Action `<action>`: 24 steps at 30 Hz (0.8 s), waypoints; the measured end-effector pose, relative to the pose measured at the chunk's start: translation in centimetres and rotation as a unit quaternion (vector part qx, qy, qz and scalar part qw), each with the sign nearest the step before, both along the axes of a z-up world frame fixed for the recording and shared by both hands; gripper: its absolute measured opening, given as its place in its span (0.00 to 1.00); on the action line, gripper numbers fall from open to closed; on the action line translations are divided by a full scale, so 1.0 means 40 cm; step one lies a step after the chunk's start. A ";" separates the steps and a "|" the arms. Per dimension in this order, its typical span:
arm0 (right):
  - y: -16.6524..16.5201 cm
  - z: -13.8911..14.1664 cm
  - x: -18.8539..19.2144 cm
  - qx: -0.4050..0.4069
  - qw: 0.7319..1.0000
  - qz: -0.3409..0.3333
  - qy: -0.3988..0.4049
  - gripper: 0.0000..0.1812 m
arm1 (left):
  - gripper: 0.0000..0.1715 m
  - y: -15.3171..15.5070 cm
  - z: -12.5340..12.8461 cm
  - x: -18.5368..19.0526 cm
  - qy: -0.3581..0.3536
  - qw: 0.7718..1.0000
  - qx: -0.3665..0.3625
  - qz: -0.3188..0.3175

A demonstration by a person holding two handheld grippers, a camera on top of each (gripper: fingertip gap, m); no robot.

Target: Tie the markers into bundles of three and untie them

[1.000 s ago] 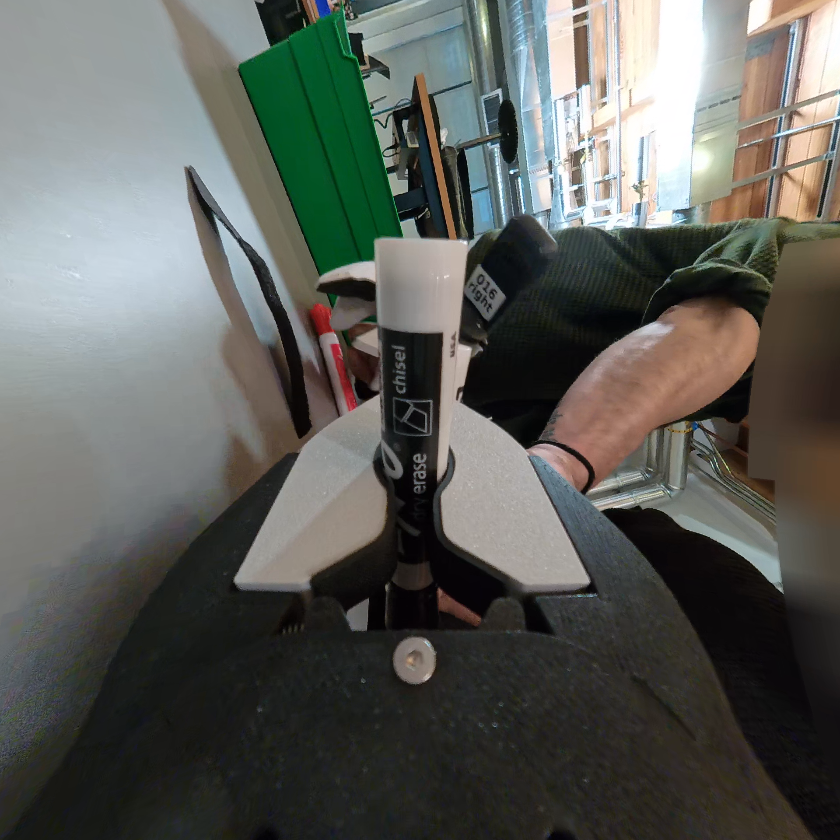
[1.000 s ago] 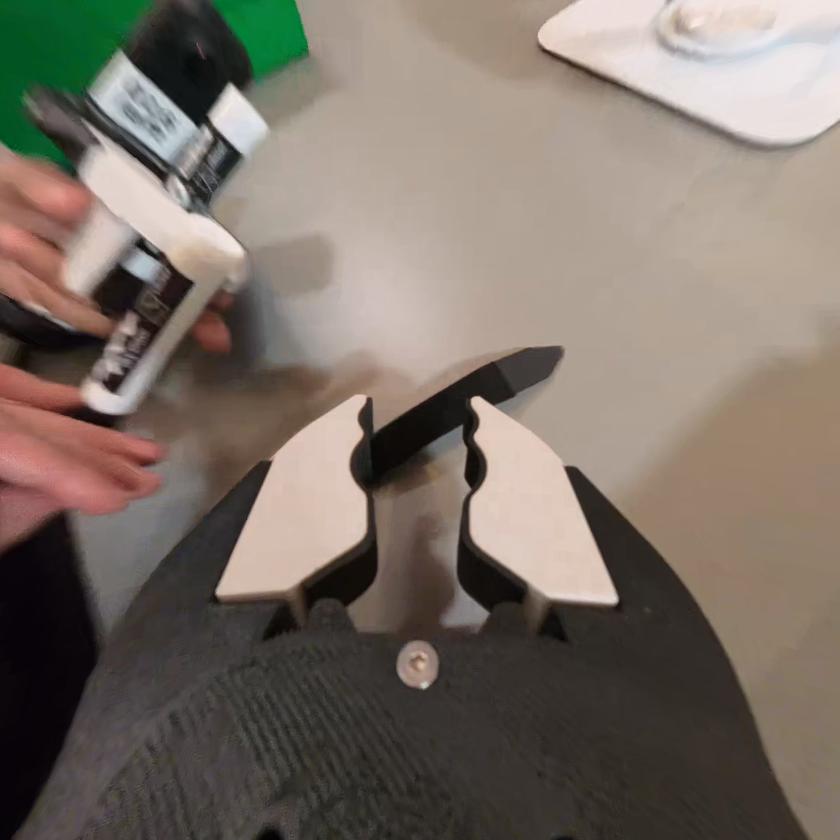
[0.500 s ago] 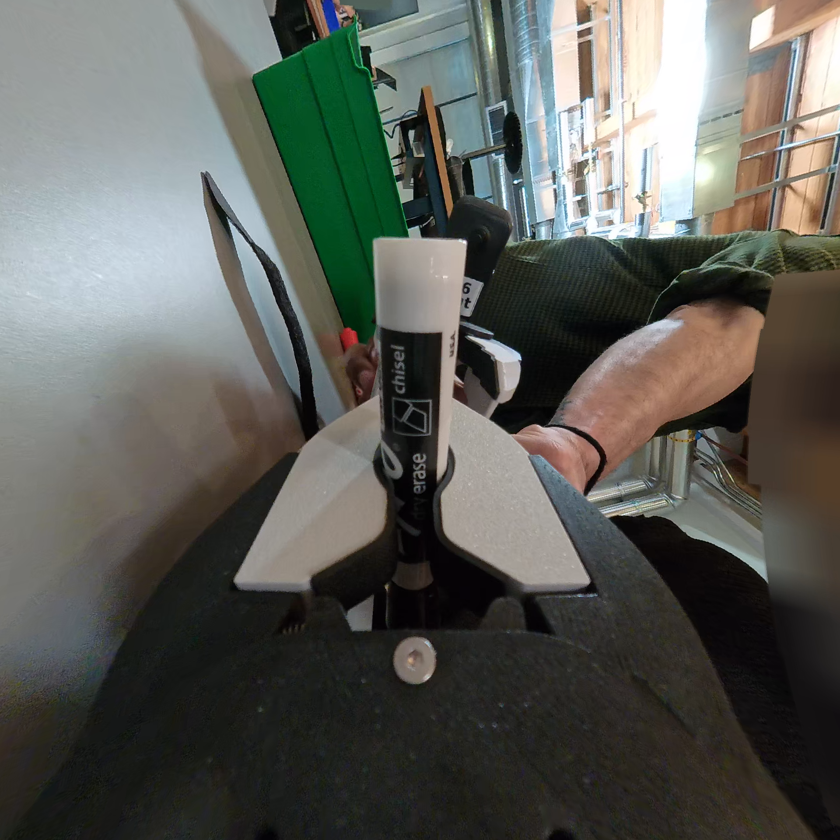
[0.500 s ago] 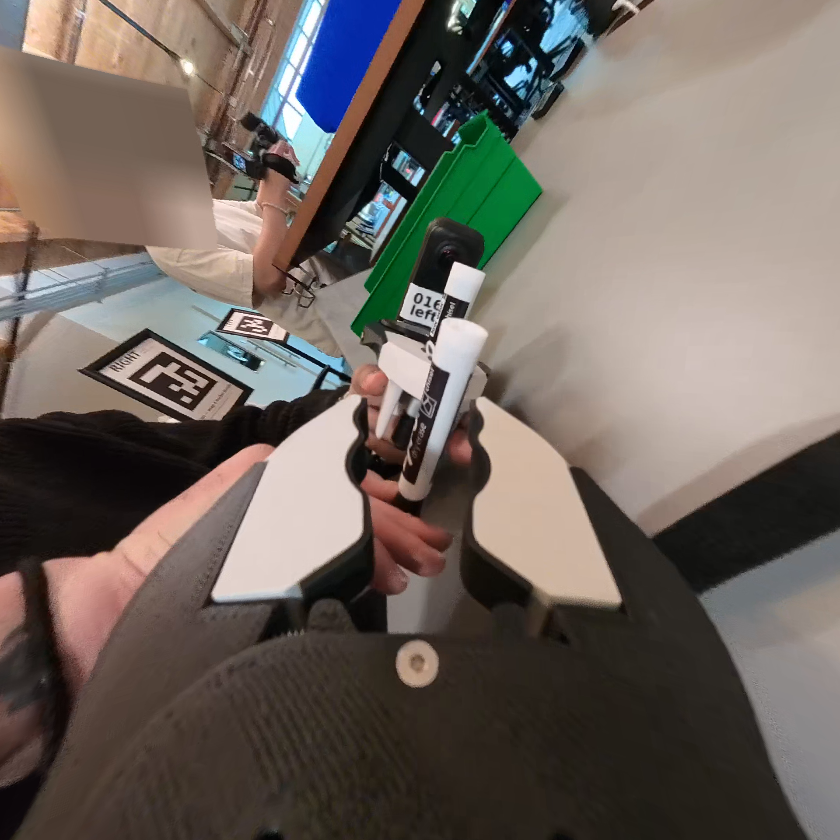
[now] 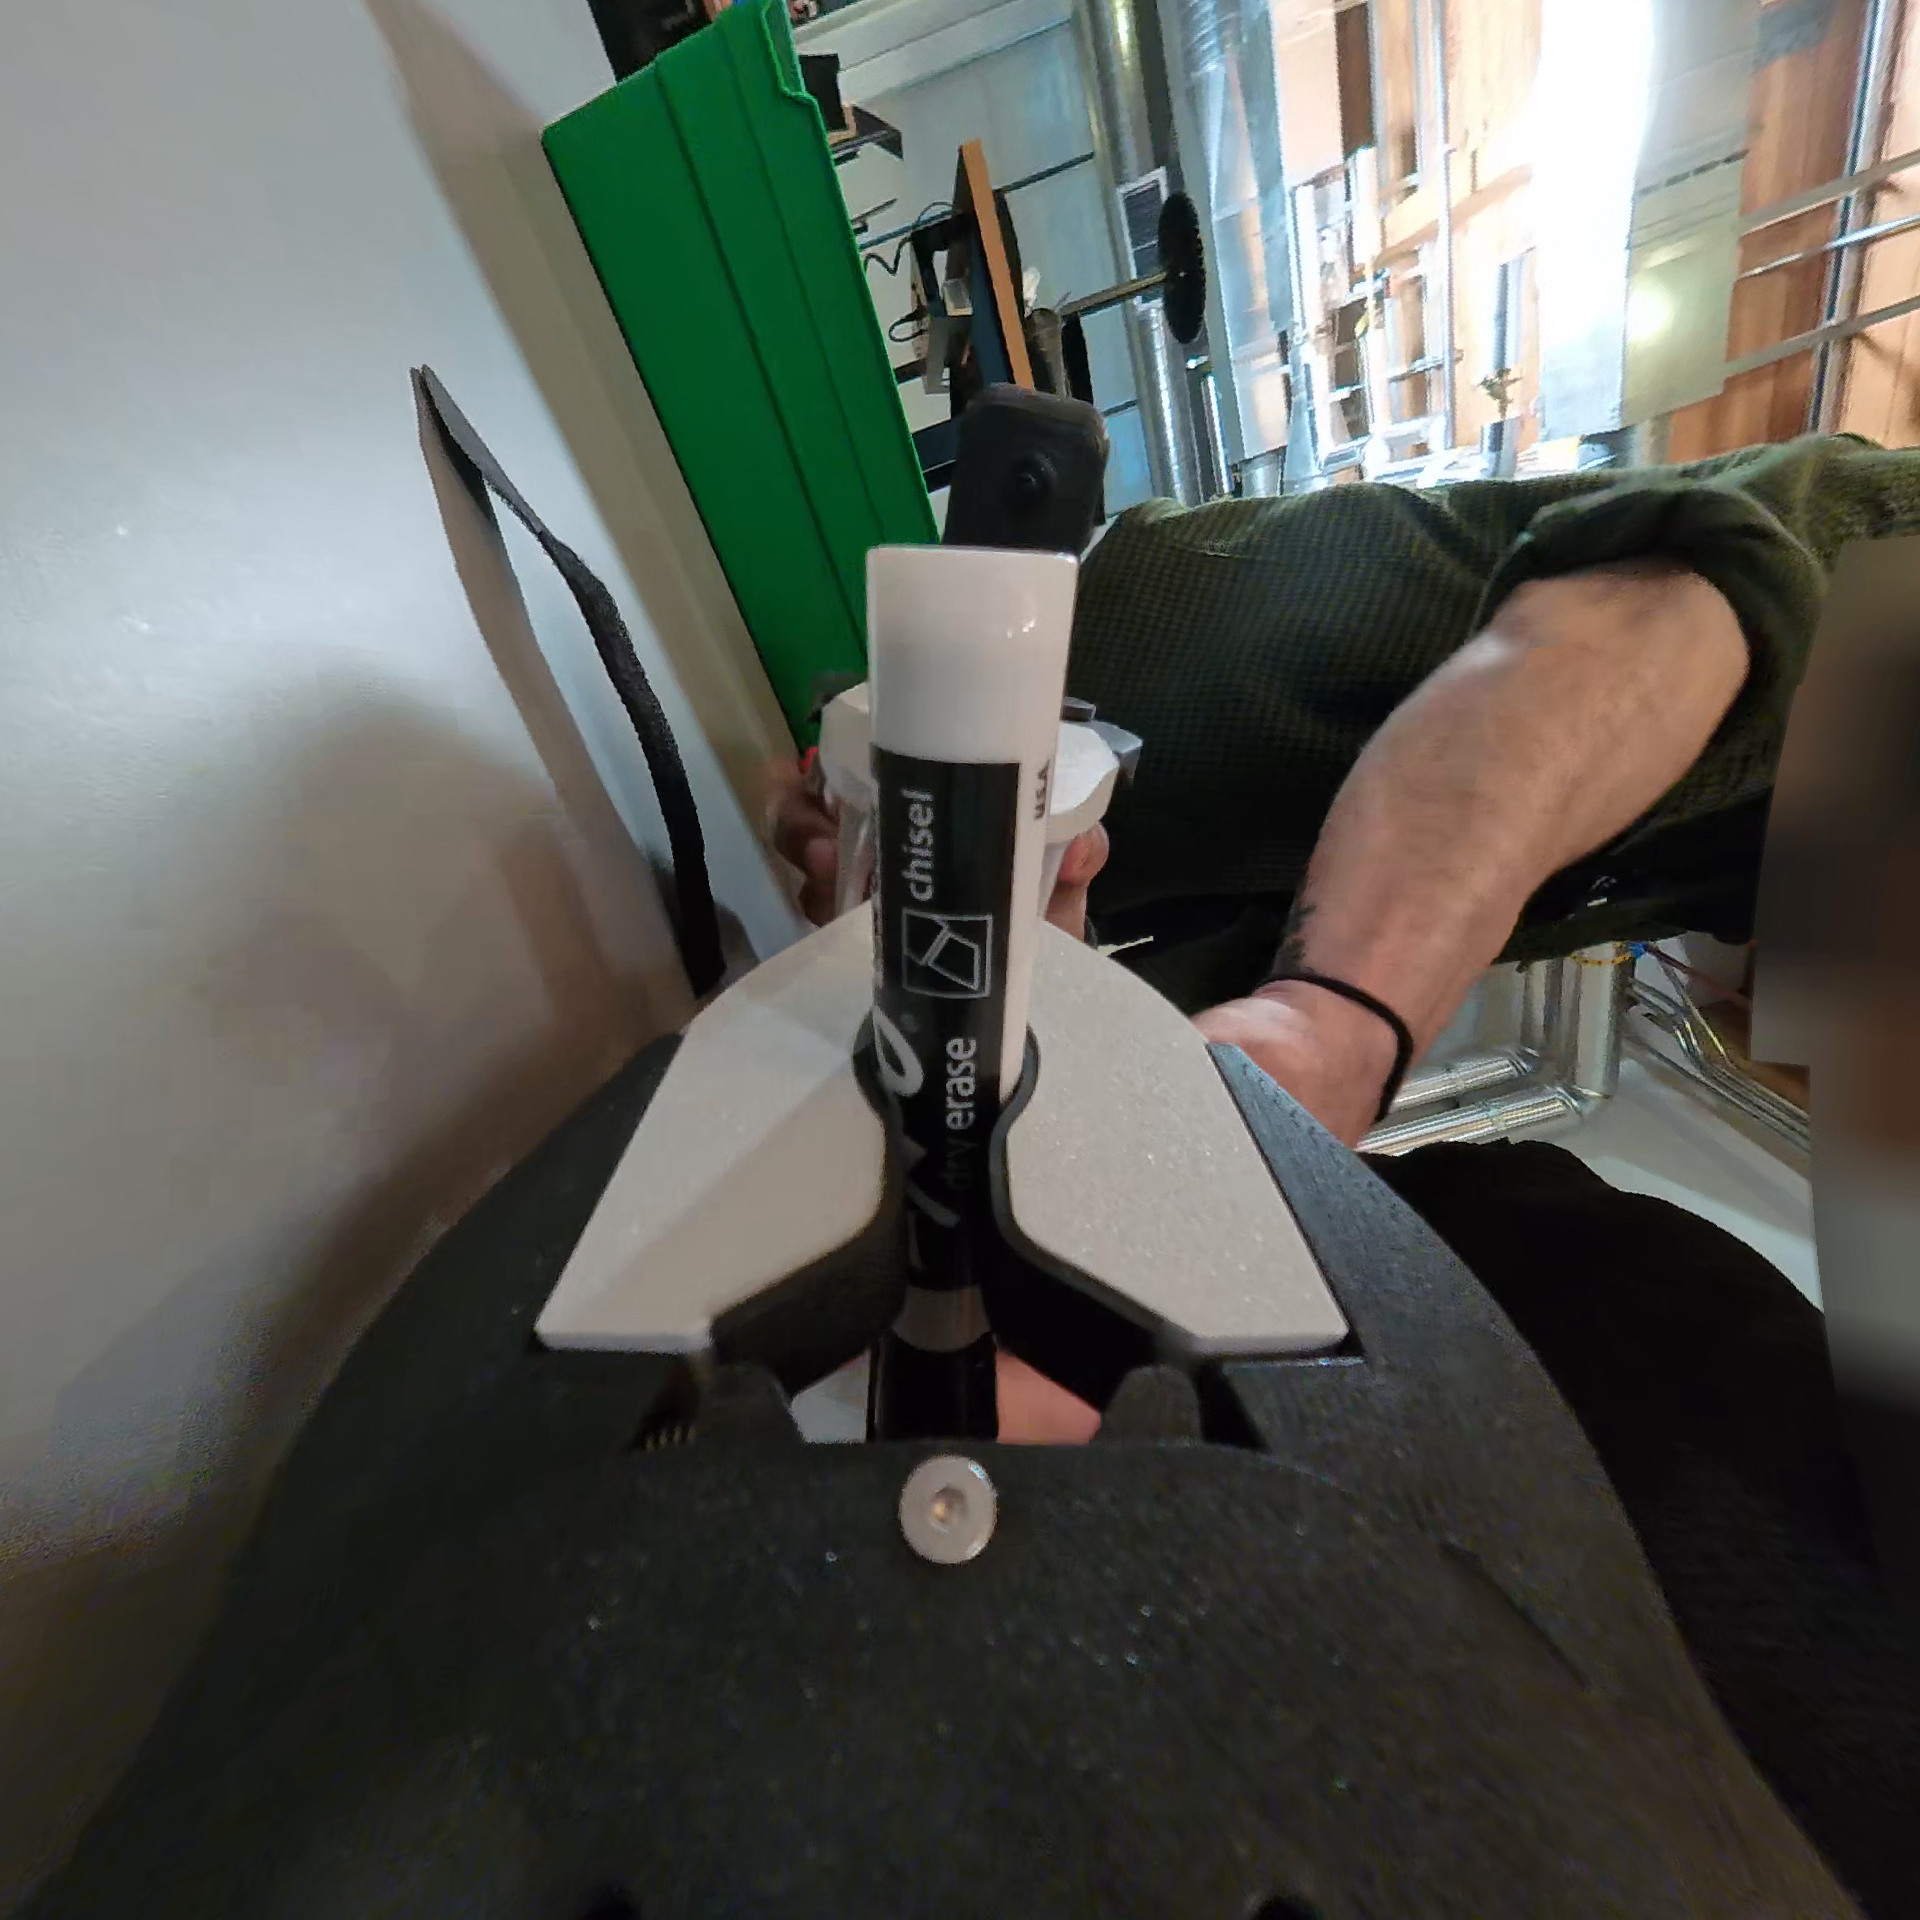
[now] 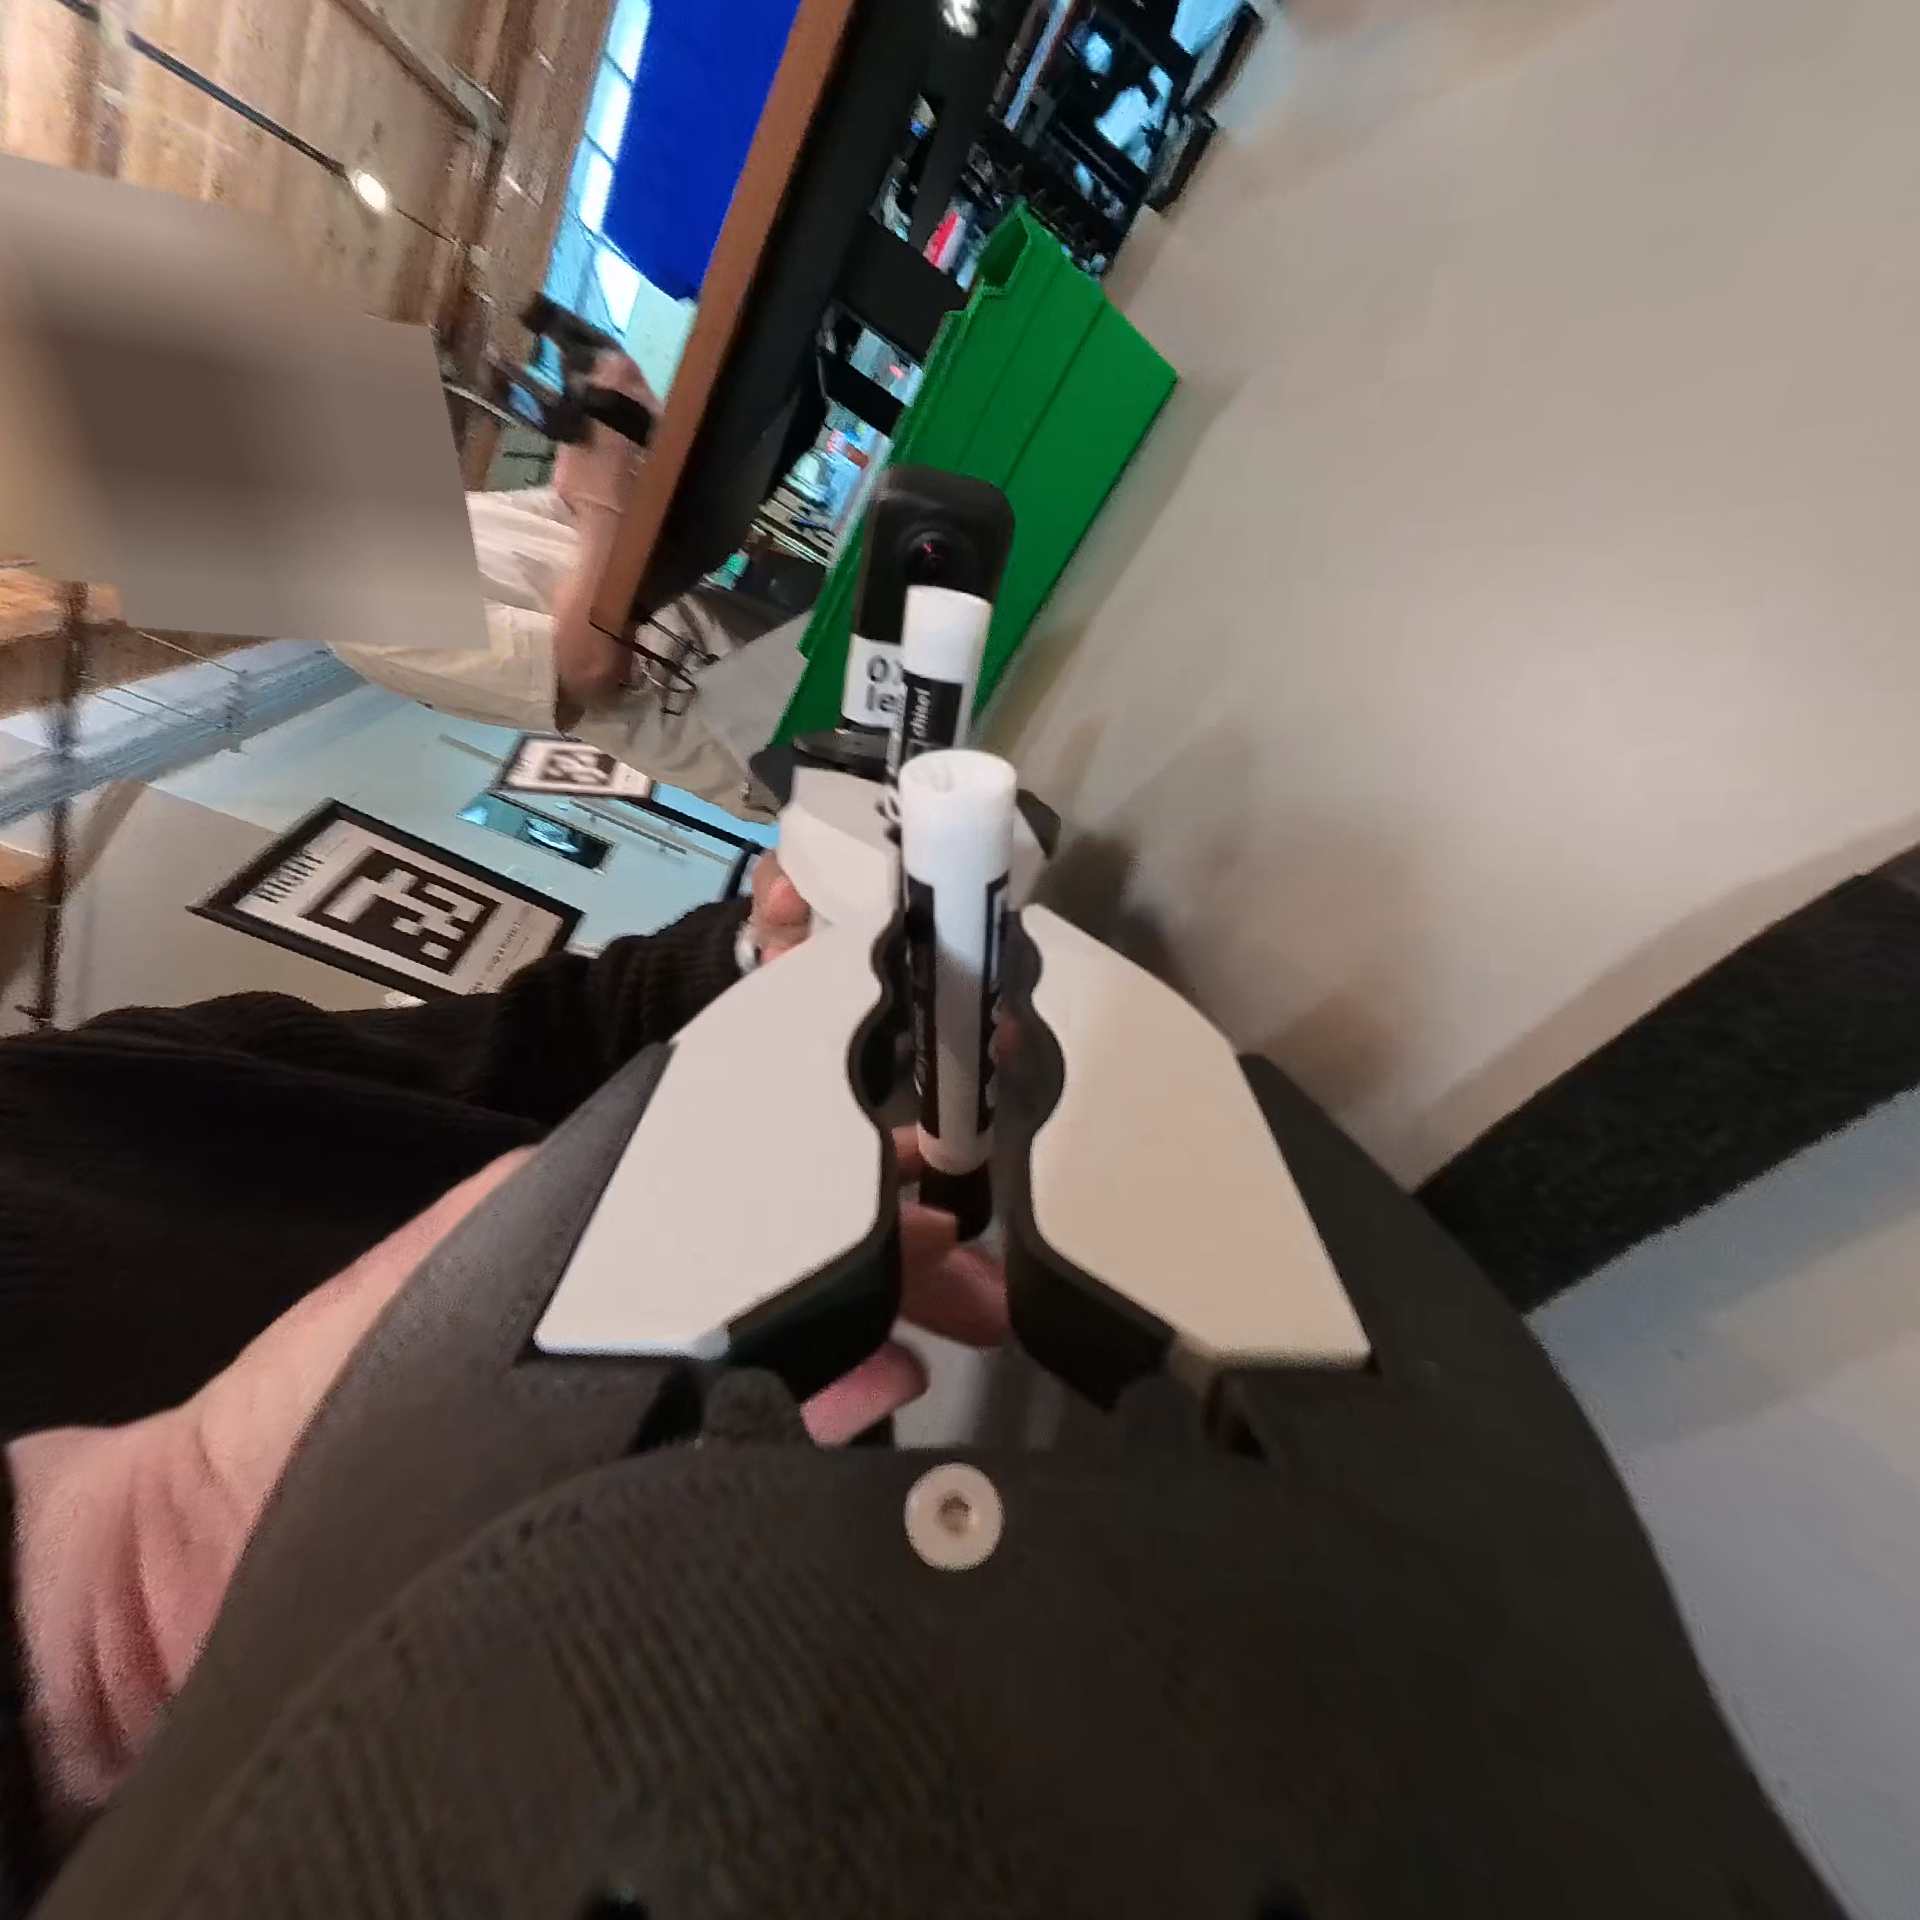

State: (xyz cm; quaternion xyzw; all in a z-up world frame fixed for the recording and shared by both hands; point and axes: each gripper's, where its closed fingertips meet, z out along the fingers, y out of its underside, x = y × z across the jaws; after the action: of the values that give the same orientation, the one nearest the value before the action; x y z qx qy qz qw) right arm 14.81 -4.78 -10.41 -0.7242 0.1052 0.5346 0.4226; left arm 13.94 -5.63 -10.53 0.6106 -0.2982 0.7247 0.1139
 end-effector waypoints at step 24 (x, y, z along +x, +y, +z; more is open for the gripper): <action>-0.014 0.037 0.040 -0.013 0.986 -0.025 0.165 0.10 | 0.05 -0.073 0.018 -0.010 -0.012 0.997 -0.051 -0.055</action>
State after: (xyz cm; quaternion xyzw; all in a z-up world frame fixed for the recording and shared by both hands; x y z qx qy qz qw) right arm 16.41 -5.32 -8.94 -0.6288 0.1982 0.6349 0.4029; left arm 13.54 -8.55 -9.80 0.5779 -0.2951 0.7392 0.1808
